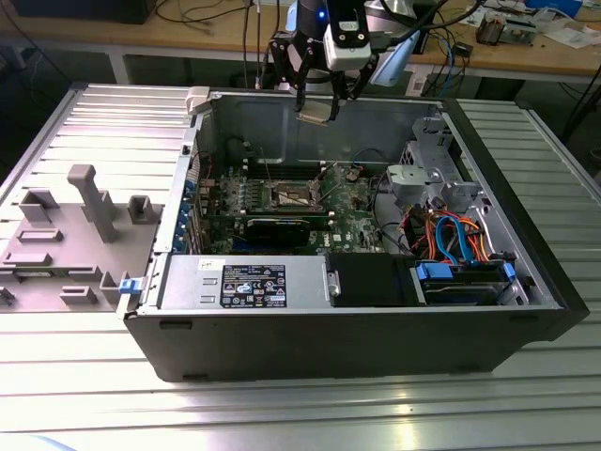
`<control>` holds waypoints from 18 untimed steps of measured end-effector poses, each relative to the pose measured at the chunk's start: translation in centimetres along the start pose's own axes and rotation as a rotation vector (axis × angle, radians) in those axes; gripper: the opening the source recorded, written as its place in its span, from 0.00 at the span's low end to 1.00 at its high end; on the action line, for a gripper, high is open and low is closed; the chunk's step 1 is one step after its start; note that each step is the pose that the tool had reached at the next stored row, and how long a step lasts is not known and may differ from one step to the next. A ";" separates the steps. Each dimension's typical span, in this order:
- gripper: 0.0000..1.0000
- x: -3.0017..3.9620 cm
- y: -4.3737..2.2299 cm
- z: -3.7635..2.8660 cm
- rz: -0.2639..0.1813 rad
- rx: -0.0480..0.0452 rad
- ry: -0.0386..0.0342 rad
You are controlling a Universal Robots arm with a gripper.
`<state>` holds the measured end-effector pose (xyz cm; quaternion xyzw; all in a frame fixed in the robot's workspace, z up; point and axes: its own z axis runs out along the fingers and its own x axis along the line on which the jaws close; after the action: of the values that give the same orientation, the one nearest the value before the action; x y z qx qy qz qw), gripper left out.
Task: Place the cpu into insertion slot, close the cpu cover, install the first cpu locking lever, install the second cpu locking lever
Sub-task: 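Place the cpu into insertion slot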
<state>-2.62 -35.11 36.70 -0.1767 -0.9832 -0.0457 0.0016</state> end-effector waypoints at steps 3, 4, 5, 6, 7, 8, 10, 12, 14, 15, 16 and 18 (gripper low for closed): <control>0.54 0.00 0.00 0.01 0.006 -0.0002 -0.0005; 0.54 0.00 0.00 0.01 0.008 -0.0002 -0.0007; 0.54 0.00 0.00 0.02 0.010 -0.0003 -0.0009; 0.54 0.00 0.00 0.02 0.012 -0.0003 -0.0011; 0.54 0.00 0.00 0.02 0.015 -0.0003 -0.0013; 0.54 0.00 0.00 0.03 0.017 -0.0004 -0.0015; 0.54 0.00 0.00 0.03 0.021 -0.0004 -0.0018; 0.54 0.00 0.00 0.04 0.026 -0.0006 -0.0023; 0.54 0.00 -0.01 0.05 0.030 -0.0006 -0.0027; 0.54 0.00 -0.01 0.06 0.032 -0.0007 -0.0028; 0.54 0.00 -0.01 0.06 0.034 -0.0007 -0.0031; 0.54 0.00 -0.01 0.07 0.038 -0.0008 -0.0035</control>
<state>-2.61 -35.11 36.63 -0.1955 -0.9796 -0.0457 0.0007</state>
